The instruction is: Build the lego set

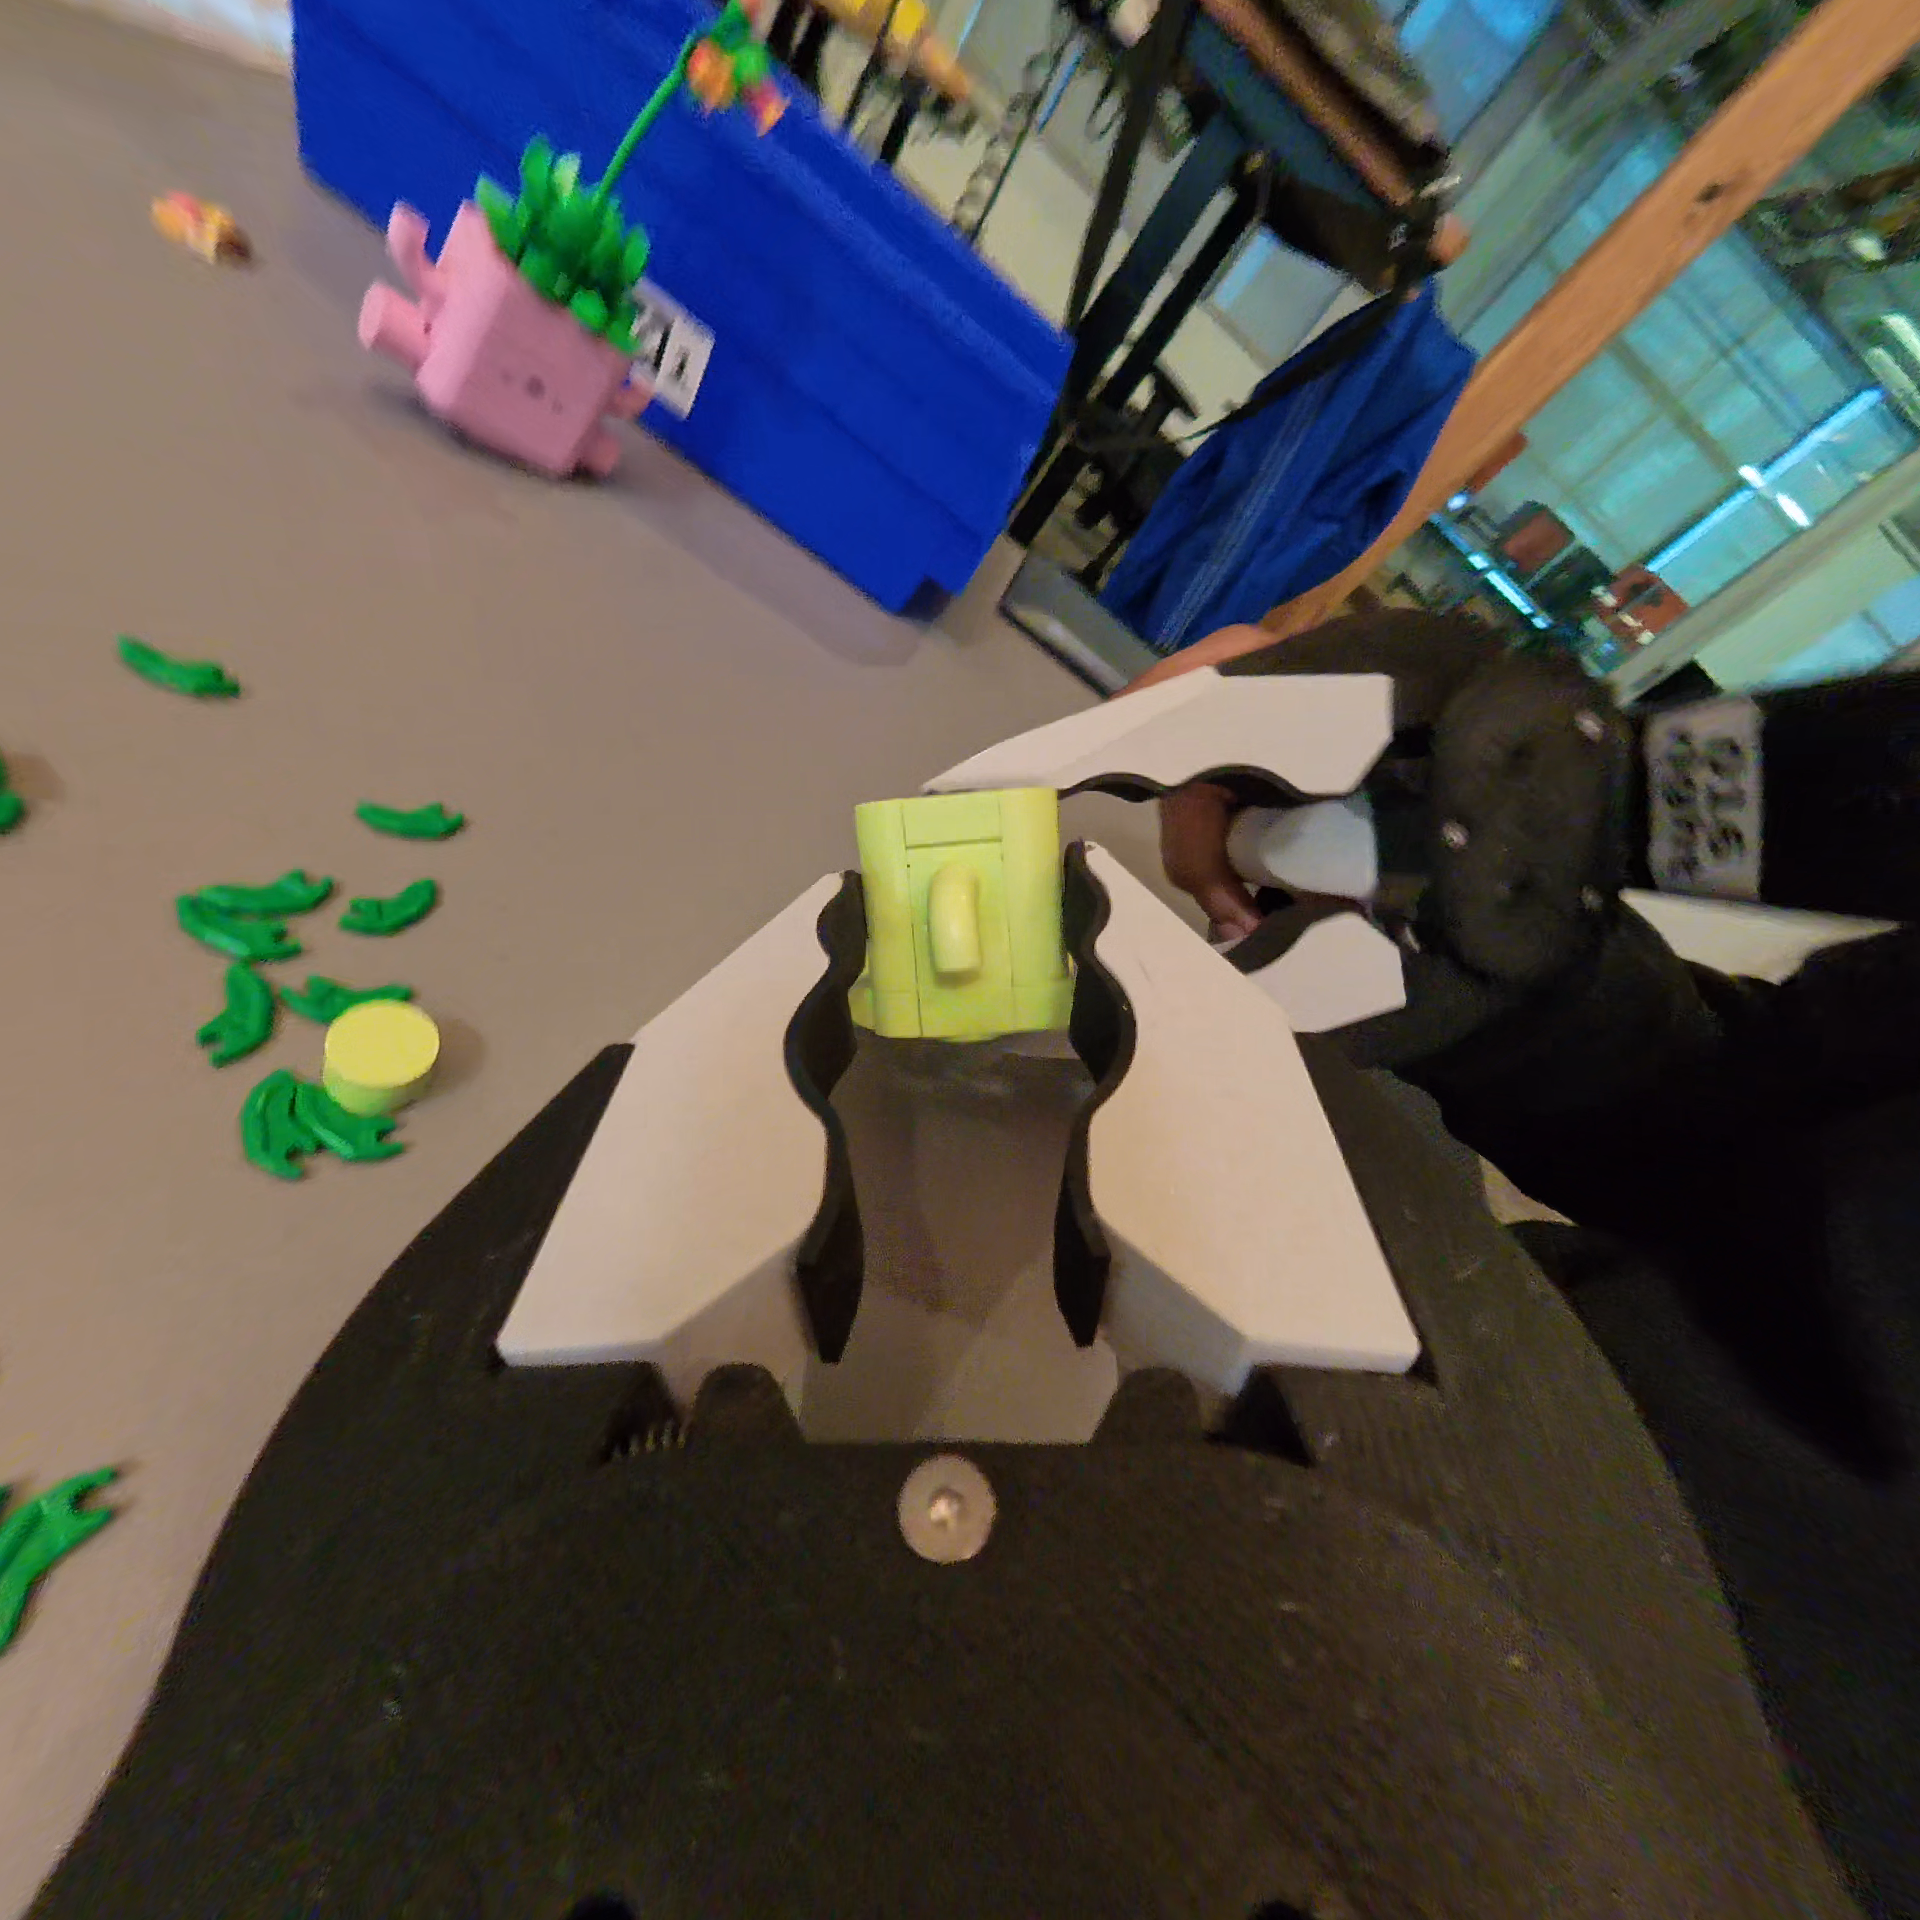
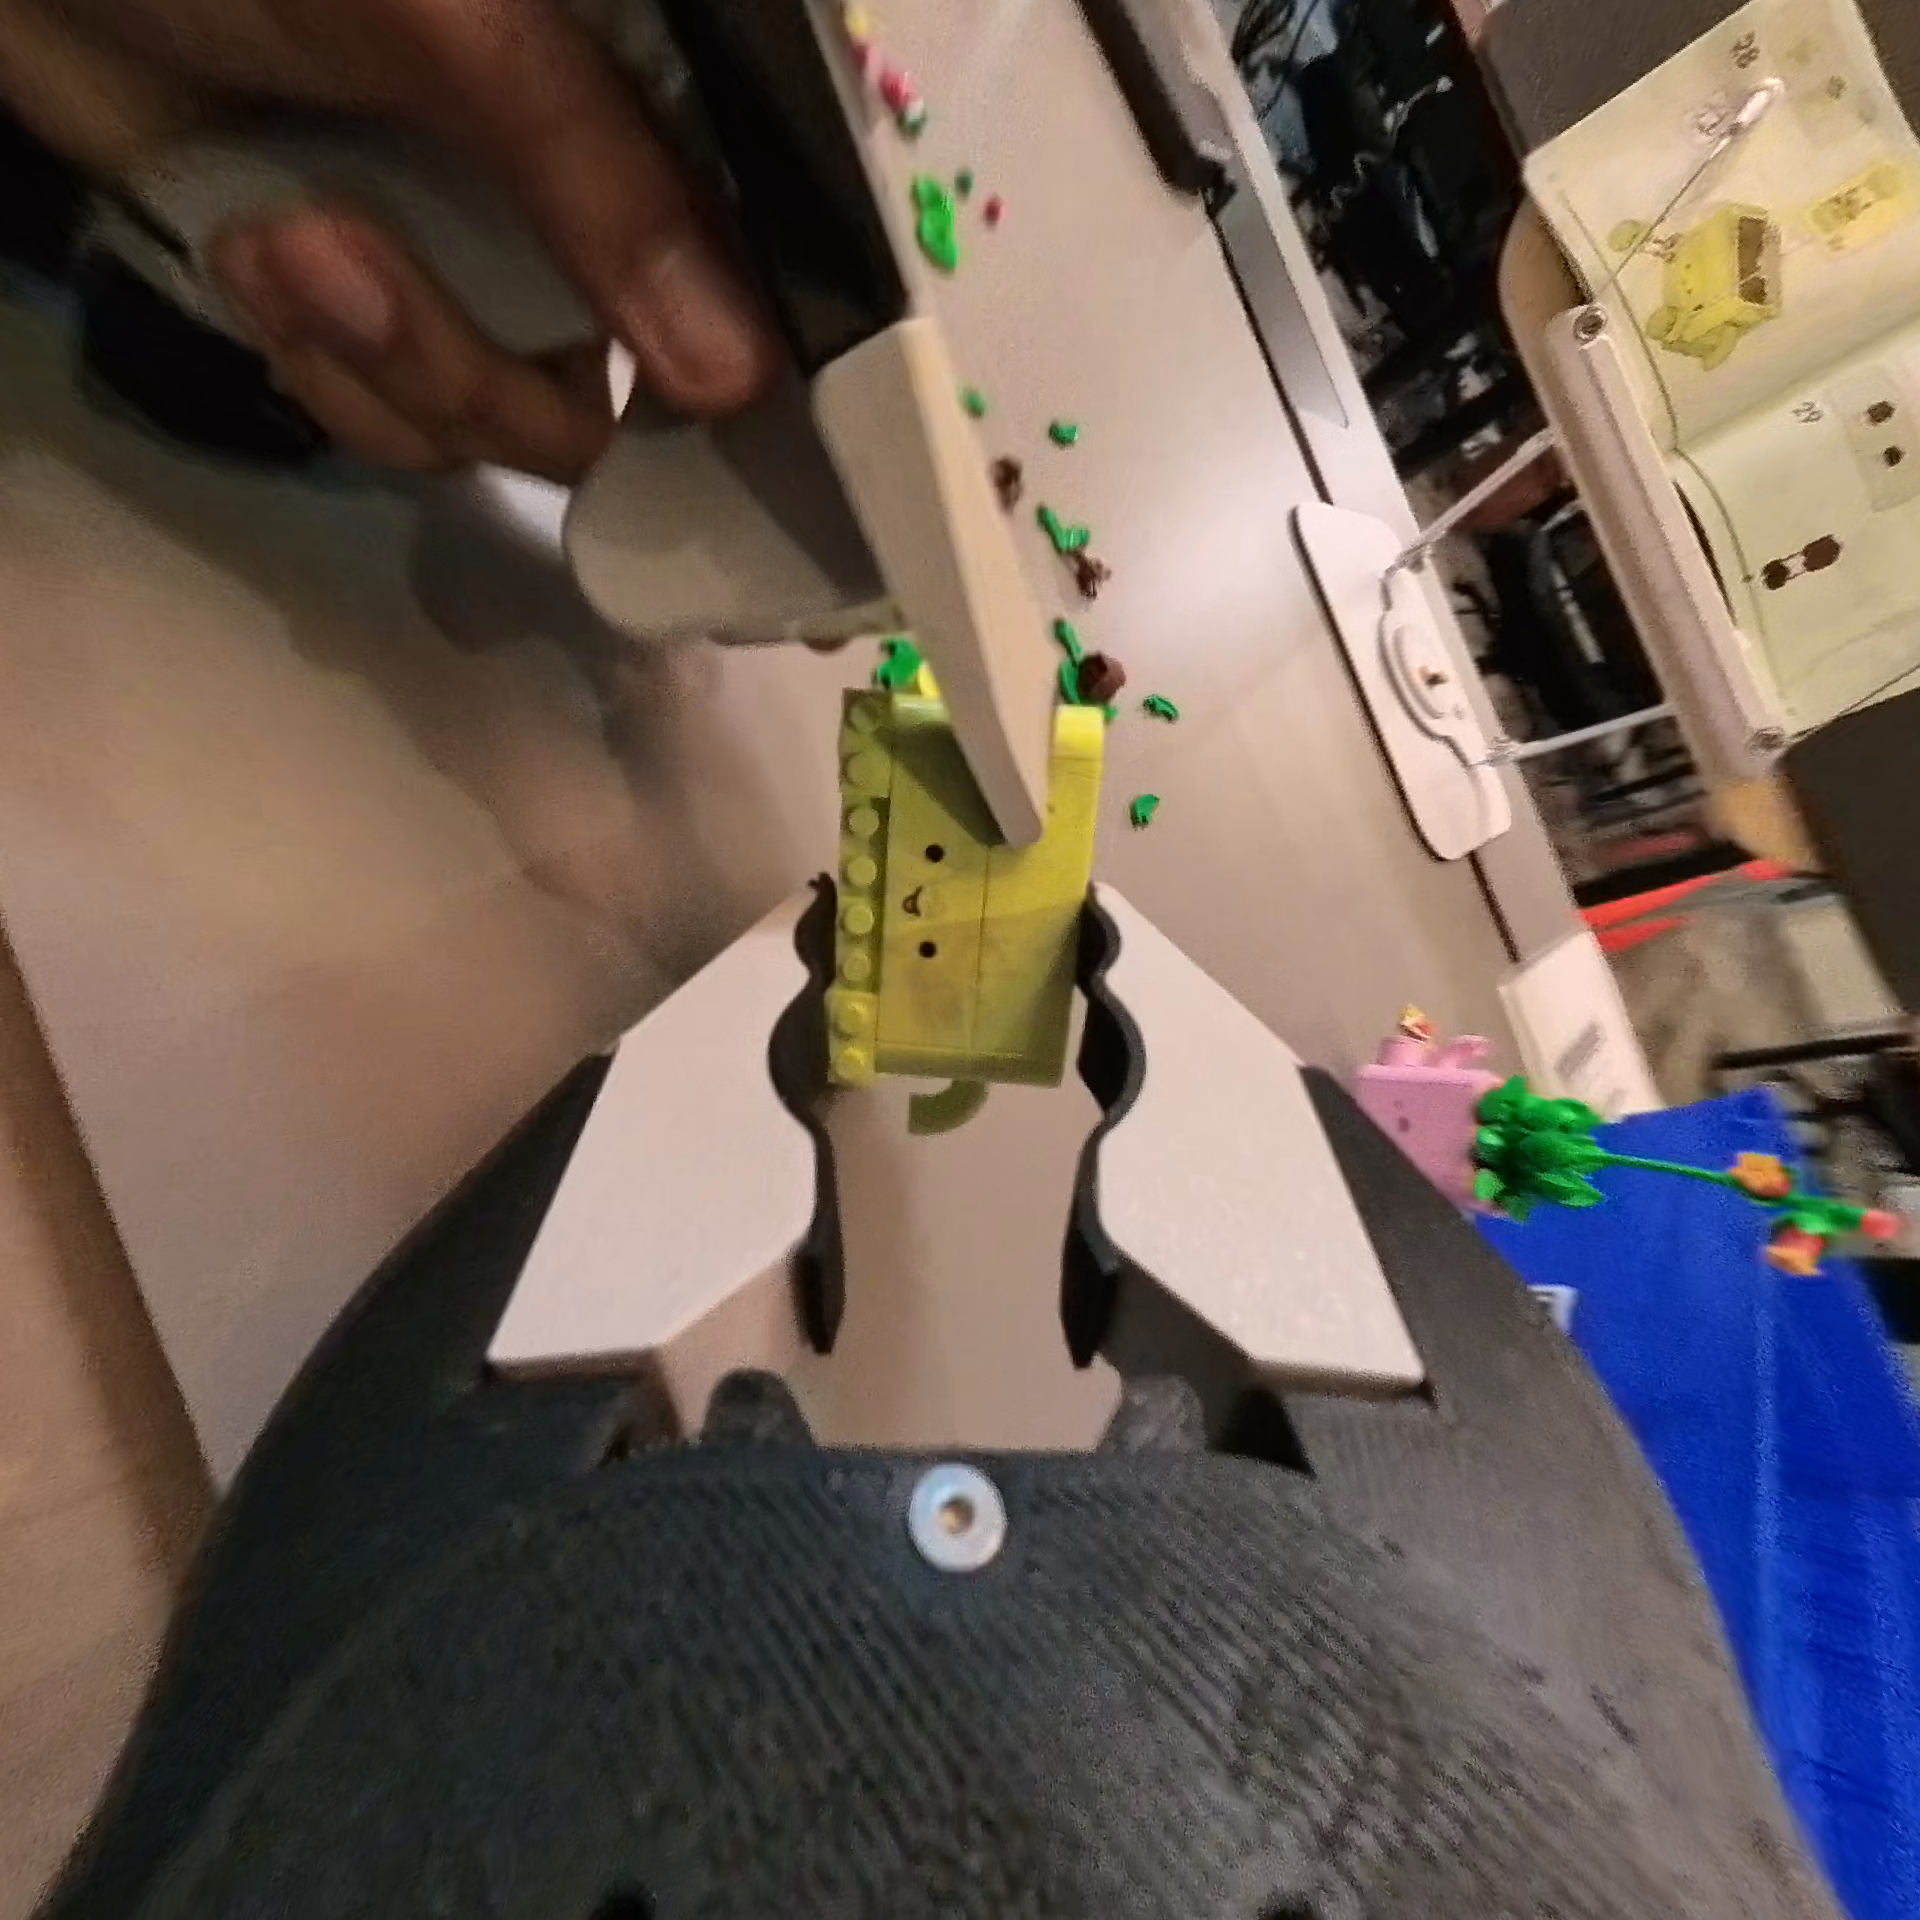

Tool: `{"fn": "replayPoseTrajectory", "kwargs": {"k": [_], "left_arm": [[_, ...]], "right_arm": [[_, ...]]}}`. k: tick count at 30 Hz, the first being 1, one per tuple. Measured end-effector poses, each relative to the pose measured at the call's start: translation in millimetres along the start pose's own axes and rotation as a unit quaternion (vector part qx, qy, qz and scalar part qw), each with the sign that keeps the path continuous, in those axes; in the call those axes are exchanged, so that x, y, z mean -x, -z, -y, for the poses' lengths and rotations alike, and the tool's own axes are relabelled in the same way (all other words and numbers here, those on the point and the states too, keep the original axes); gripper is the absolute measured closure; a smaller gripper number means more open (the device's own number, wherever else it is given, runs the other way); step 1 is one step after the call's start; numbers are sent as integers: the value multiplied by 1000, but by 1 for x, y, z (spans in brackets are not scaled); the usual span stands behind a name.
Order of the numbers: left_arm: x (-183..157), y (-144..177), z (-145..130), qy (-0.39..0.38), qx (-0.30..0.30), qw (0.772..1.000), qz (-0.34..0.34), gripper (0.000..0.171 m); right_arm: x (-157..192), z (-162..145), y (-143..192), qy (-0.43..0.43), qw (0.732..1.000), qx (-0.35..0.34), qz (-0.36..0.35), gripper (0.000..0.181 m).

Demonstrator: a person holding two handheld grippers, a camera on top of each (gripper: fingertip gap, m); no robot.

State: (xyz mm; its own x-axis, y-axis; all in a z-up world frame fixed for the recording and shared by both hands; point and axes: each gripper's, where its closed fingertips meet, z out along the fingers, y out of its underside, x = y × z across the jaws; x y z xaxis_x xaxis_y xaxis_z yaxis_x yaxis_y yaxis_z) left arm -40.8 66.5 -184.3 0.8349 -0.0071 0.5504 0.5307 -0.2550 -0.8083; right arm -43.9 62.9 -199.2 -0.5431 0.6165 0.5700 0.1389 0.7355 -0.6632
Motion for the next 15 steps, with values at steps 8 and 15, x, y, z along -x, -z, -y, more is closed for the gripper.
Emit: {"fn": "replayPoseTrajectory", "kwargs": {"k": [8,15], "left_arm": [[-38,27,33,-44,-118,986,-110,73],[-69,28,39,48,-164,958,-232,100]], "right_arm": [[-22,50,38,-356,901,-200,145,137],[-21,81,60,-493,767,-323,254,137]]}}
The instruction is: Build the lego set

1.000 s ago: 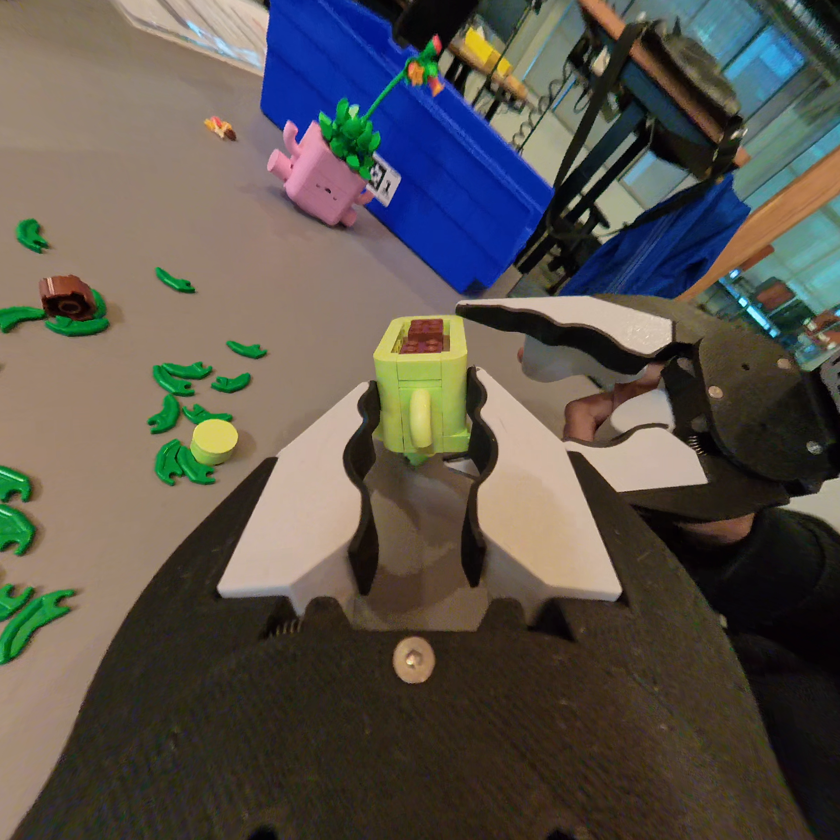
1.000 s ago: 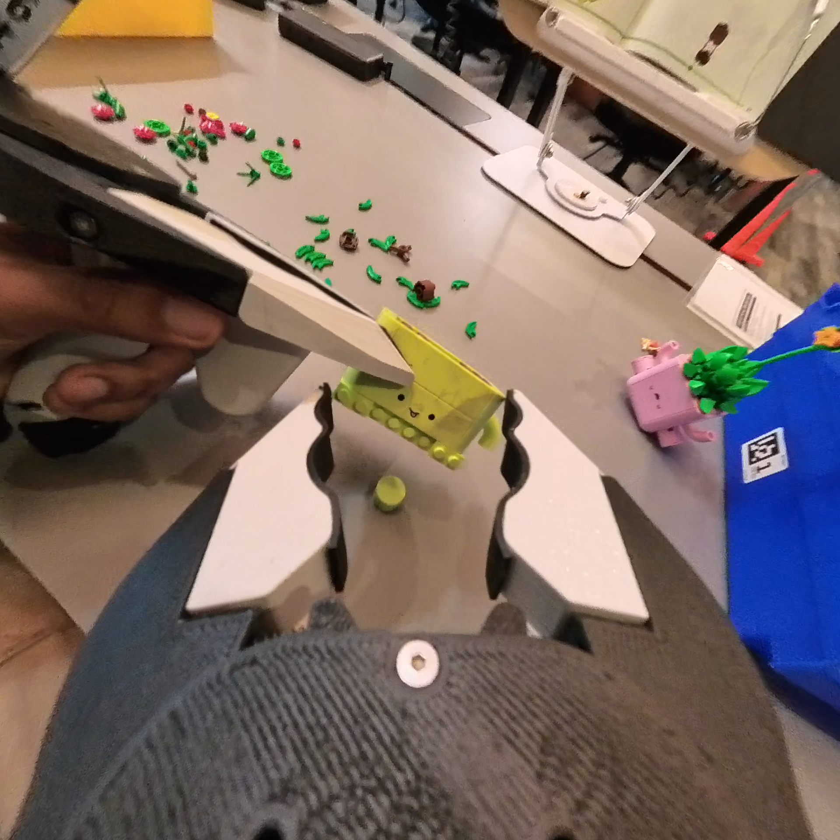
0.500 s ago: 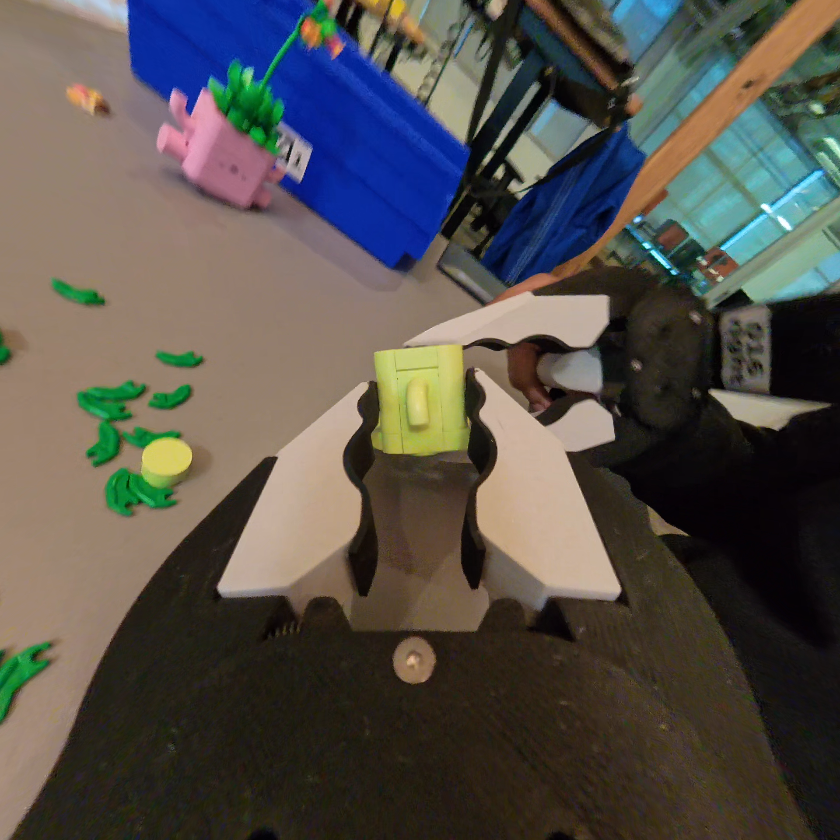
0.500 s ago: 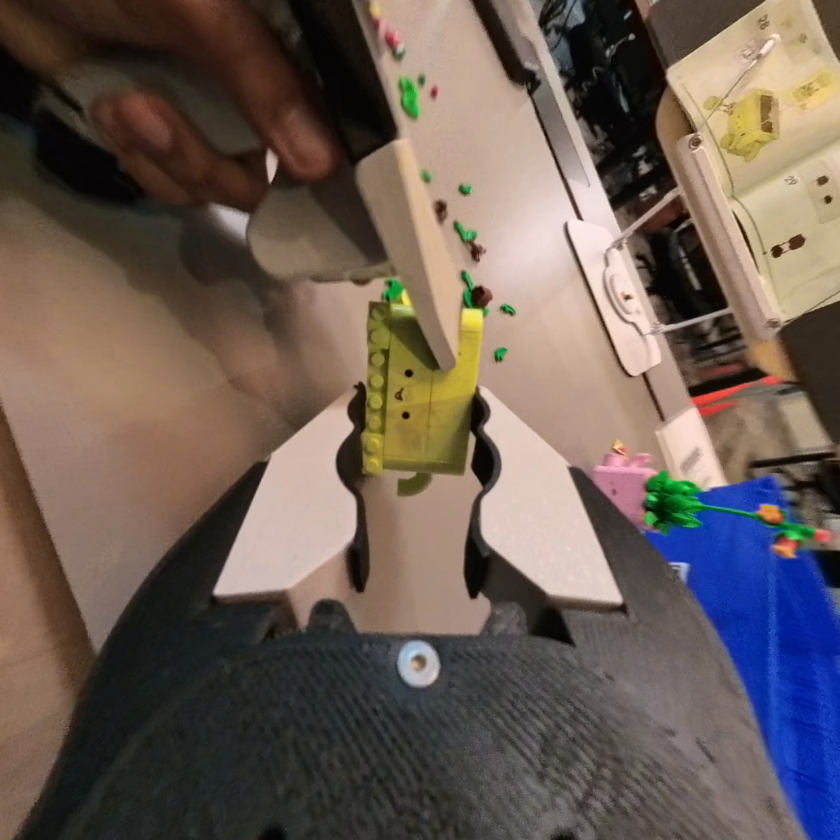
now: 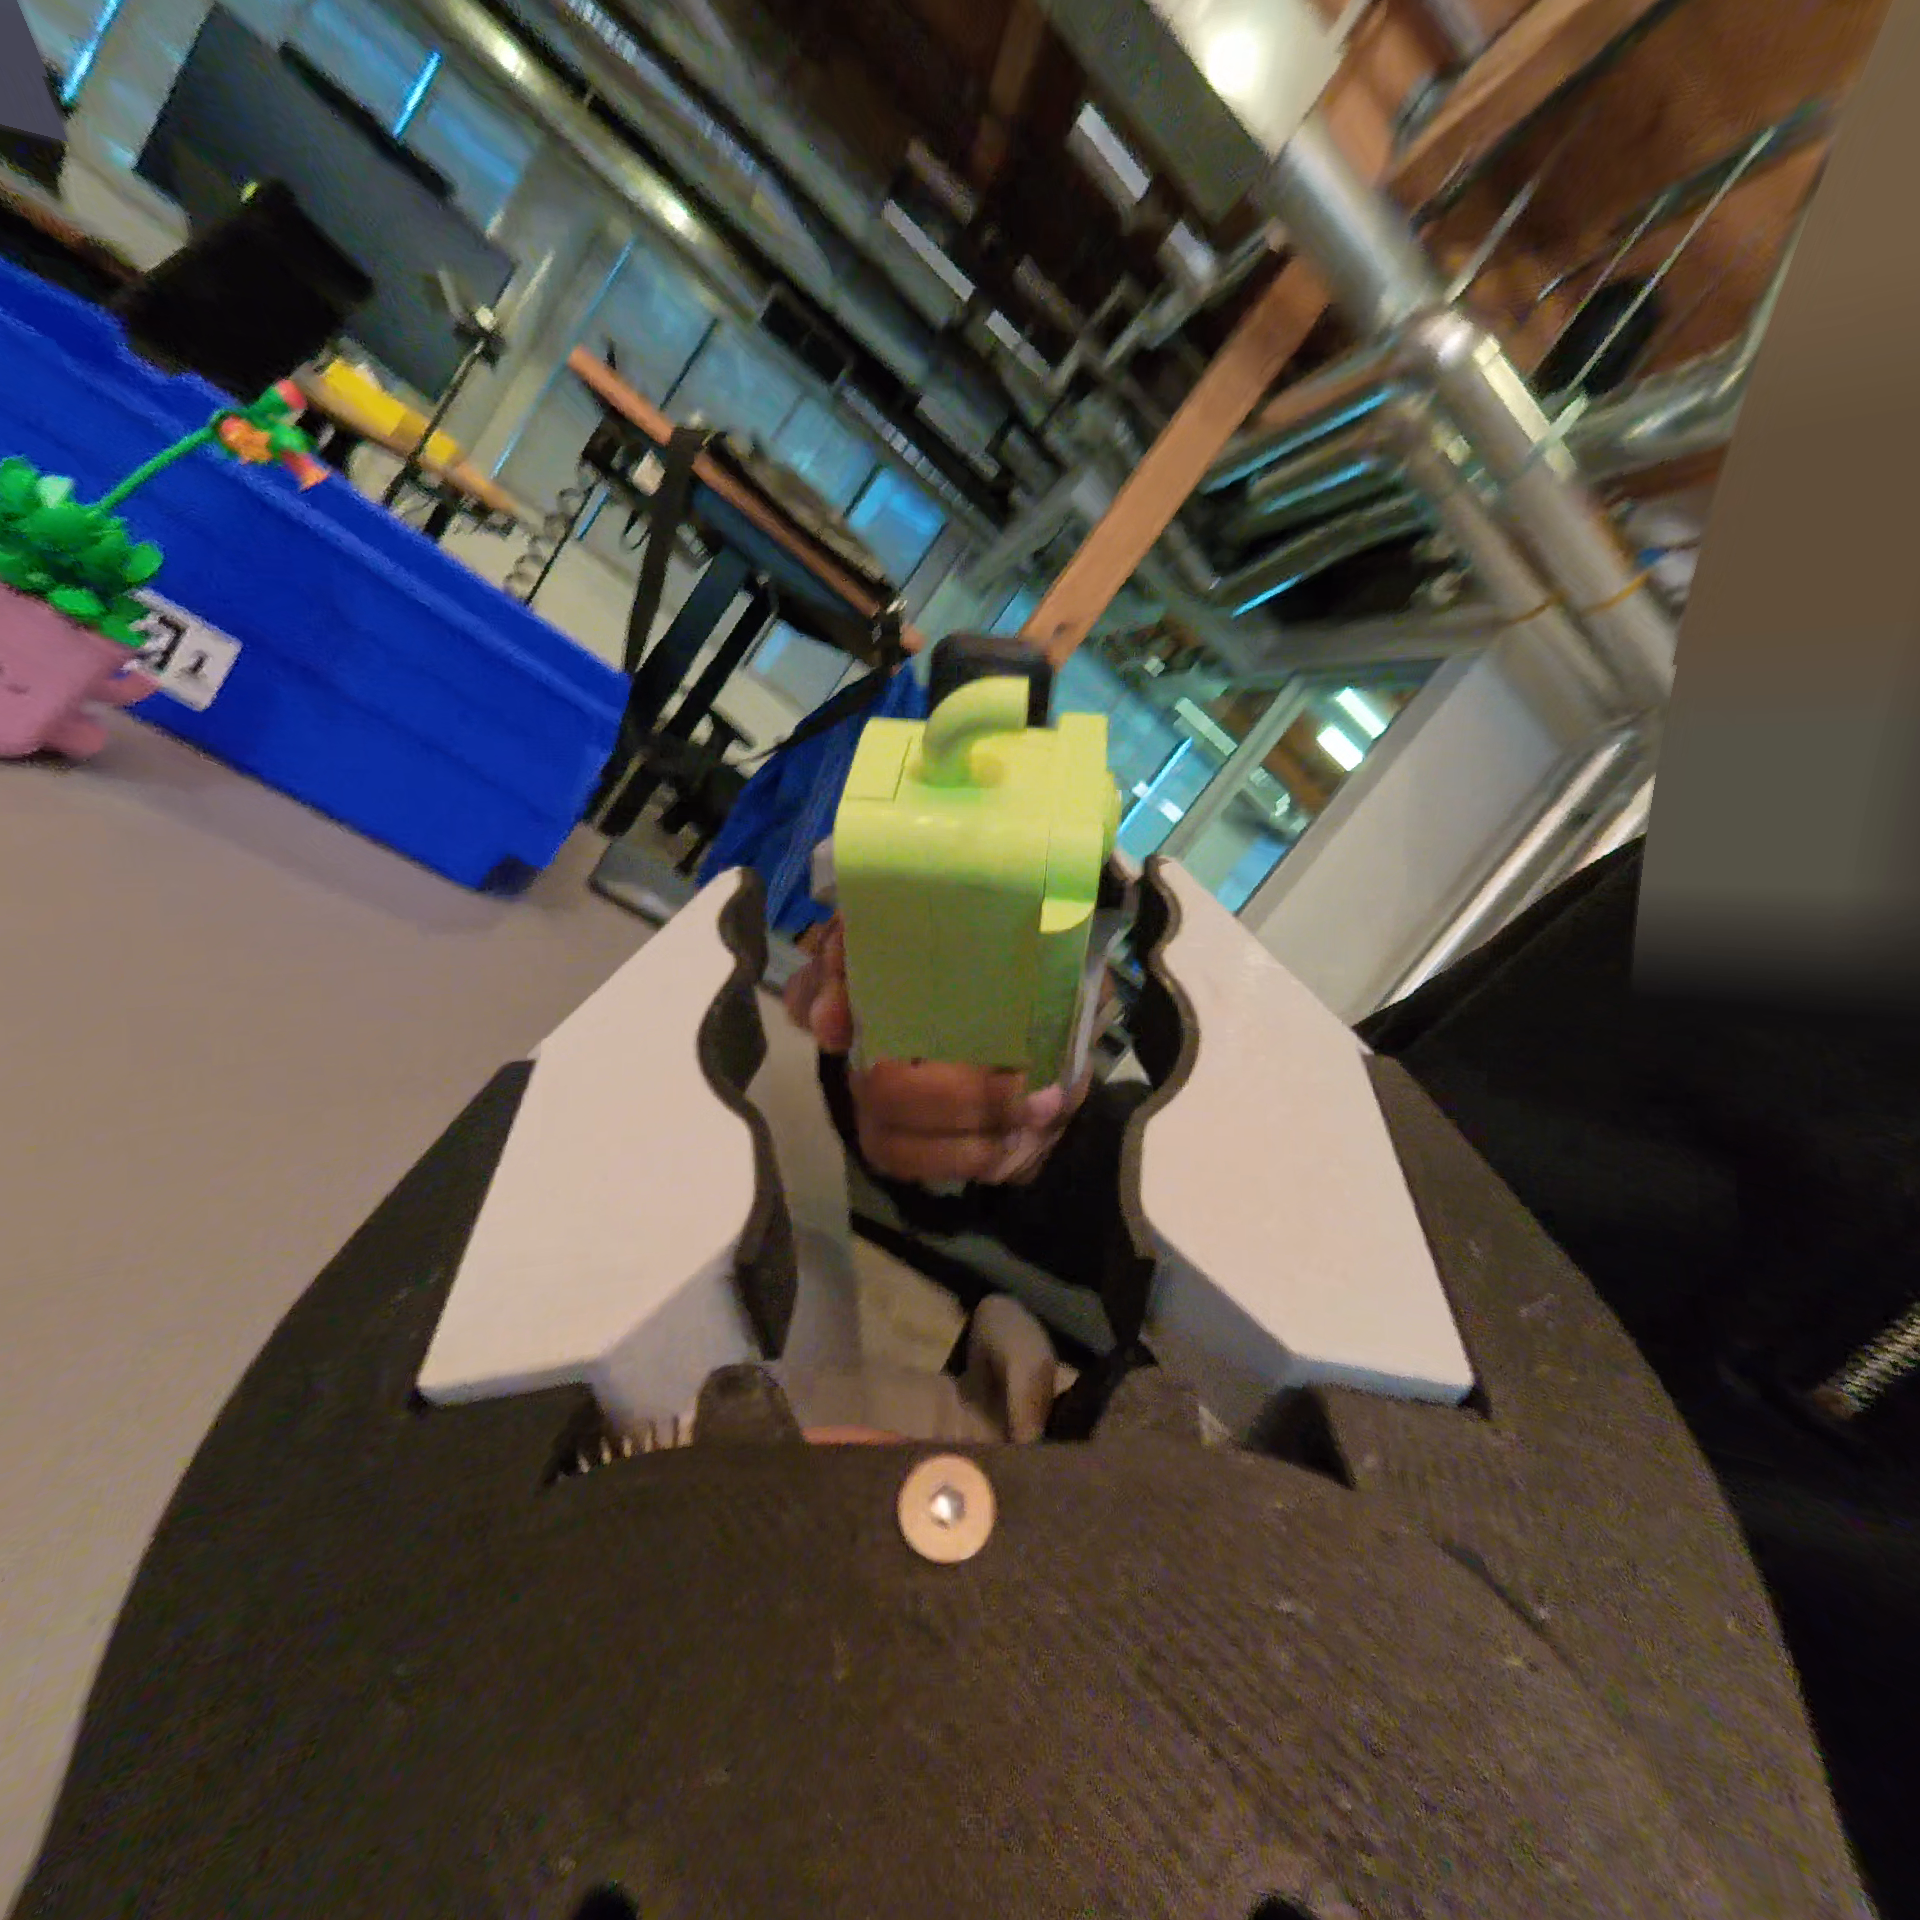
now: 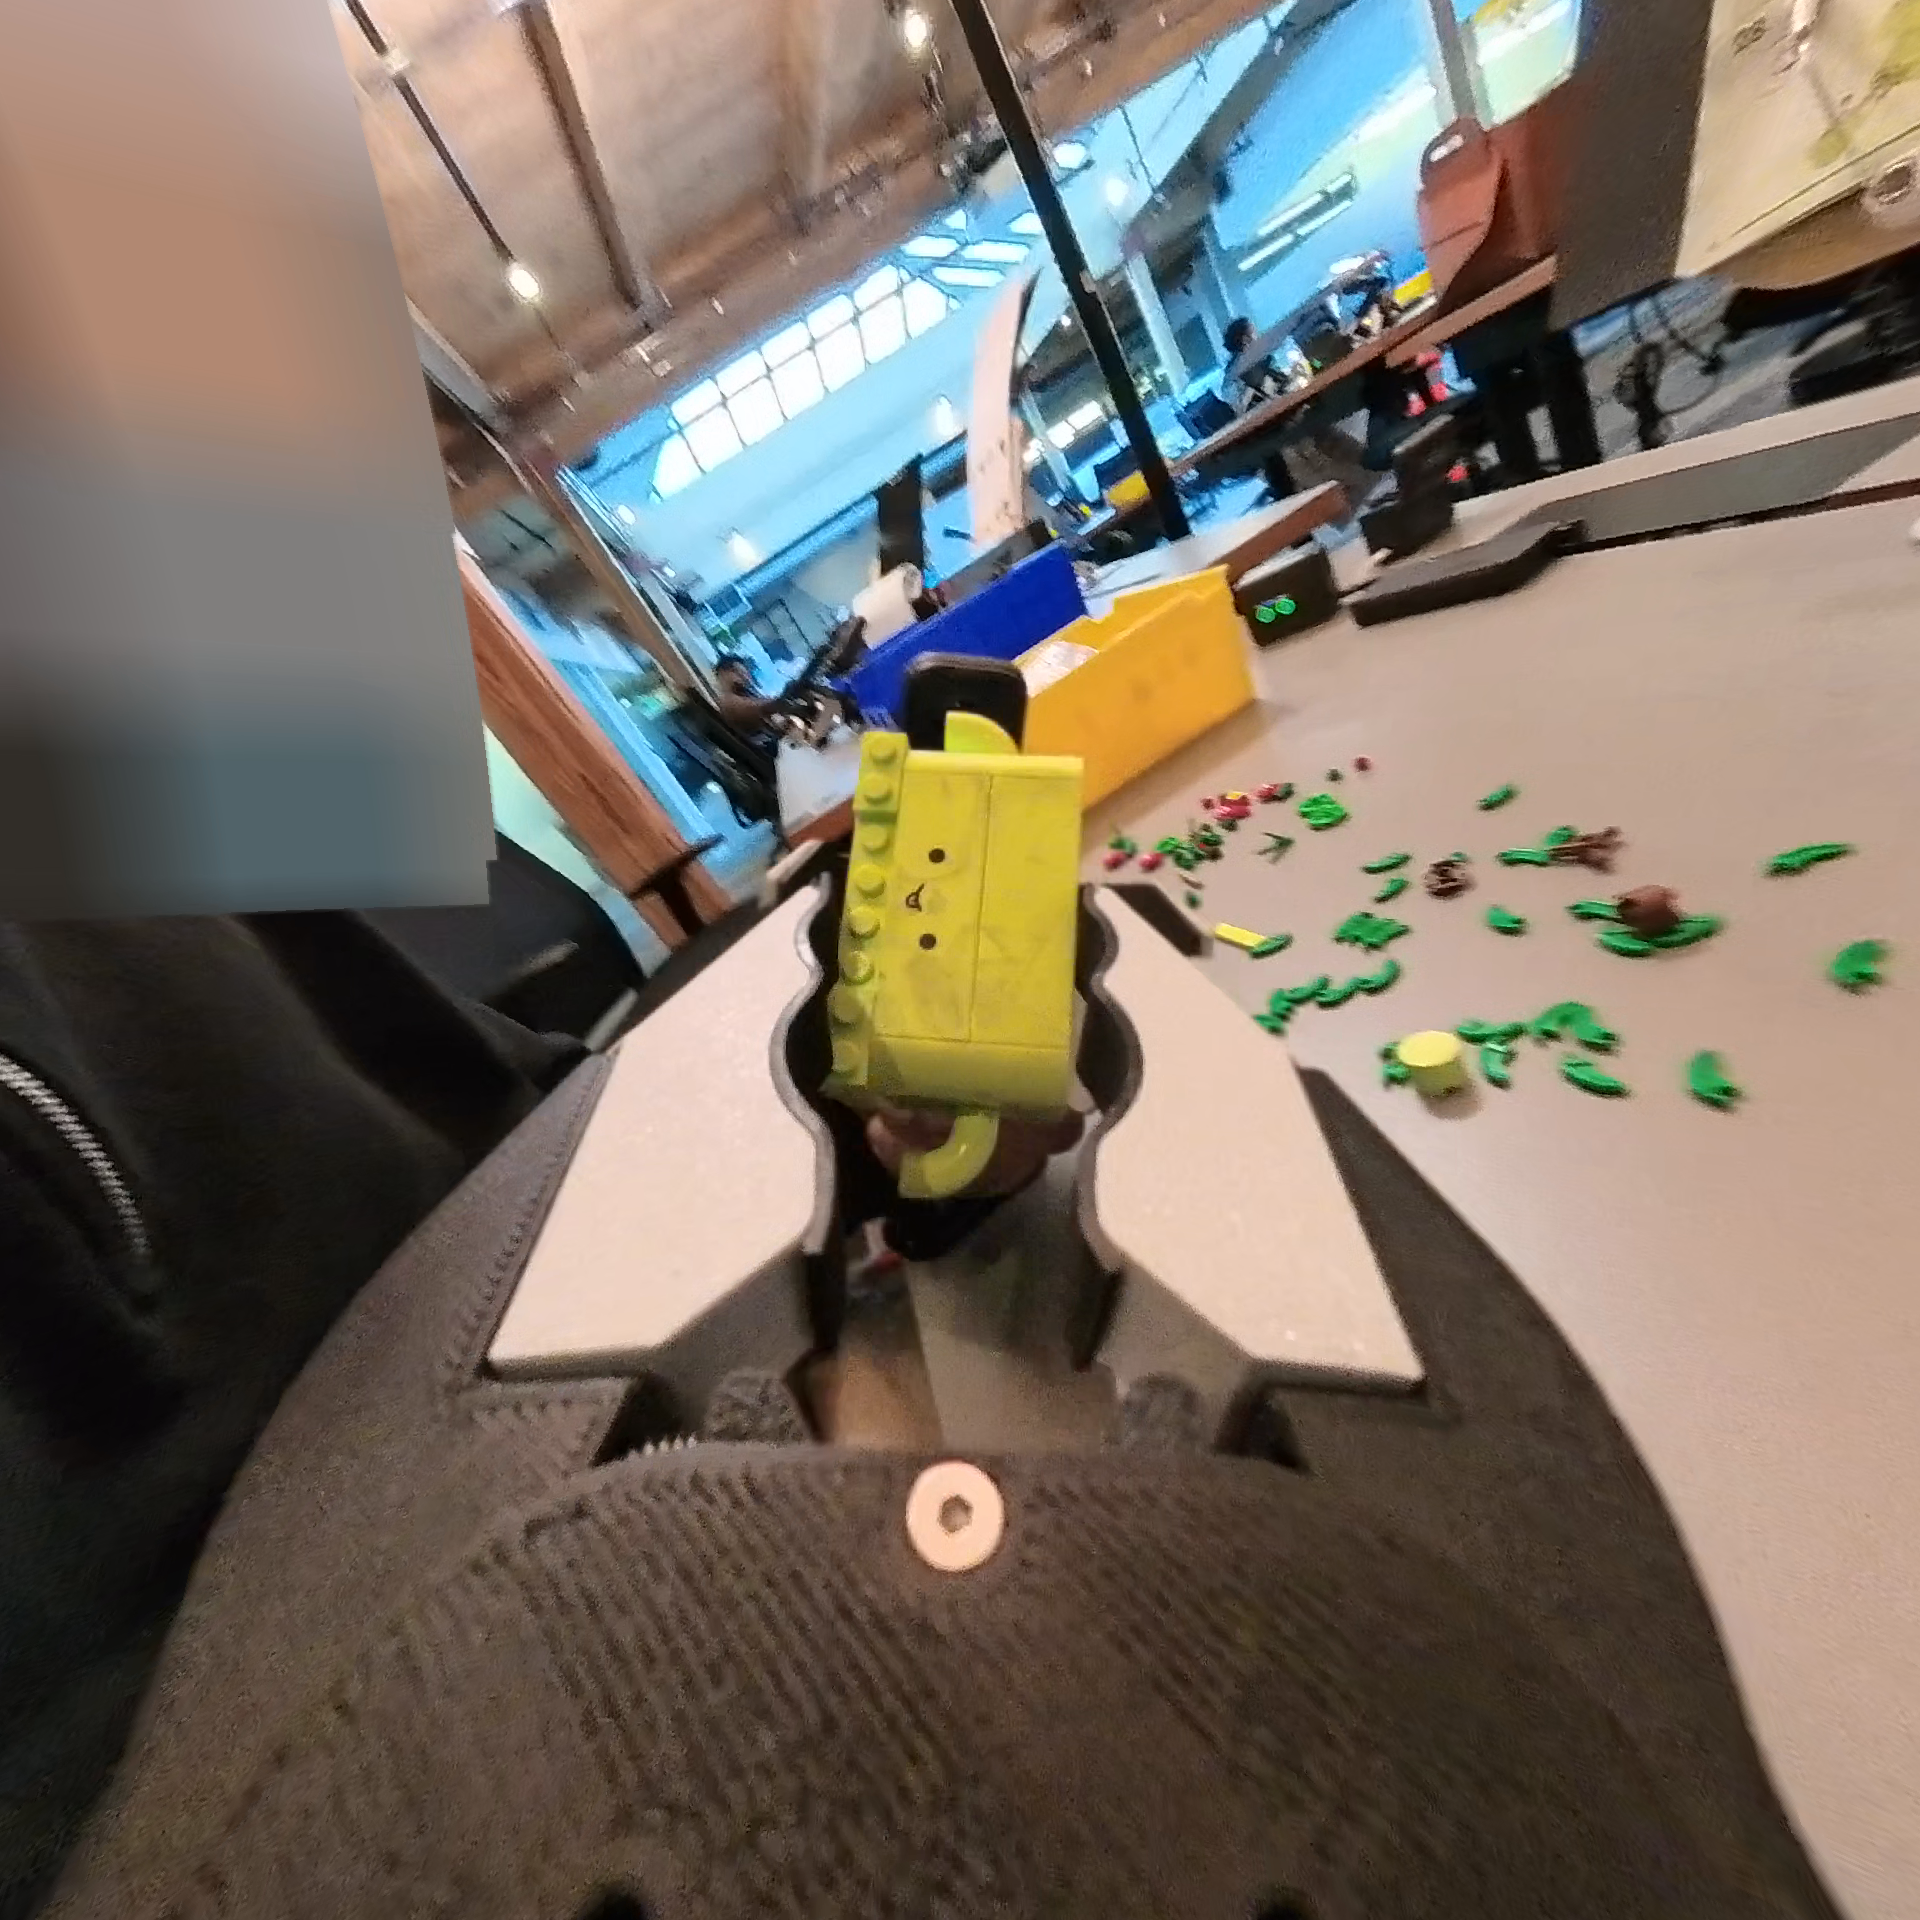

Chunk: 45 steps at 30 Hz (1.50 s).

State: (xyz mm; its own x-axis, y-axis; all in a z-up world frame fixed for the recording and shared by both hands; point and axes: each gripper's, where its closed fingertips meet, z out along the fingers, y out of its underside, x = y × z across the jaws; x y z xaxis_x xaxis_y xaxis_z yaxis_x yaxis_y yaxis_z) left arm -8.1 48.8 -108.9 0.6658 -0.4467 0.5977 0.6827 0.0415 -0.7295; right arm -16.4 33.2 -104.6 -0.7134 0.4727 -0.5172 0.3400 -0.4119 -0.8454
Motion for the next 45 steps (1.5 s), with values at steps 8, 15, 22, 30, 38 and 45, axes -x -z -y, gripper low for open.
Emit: {"fn": "replayPoseTrajectory", "kwargs": {"k": [8,15,22,30,38,45], "left_arm": [[-1,2,4,-27,1,1000,6,124],[-1,4,7,-21,-5,1000,0,124],[16,13,11,-35,7,998,48,124],[12,7,0,-61,36,996,49,124],[5,4,-5,-64,33,997,32,123],[20,20,22,-71,-14,994,77,126]], "right_arm": [[2,-3,0,-31,999,-14,12,137],[3,3,8,-53,998,0,16,127],[-25,-4,21,-52,997,18,-59,120],[-13,-31,6,-30,991,122,-34,141],[-8,-30,4,-65,991,116,-5,141],[-25,-9,15,-11,994,87,-64,136]]}}
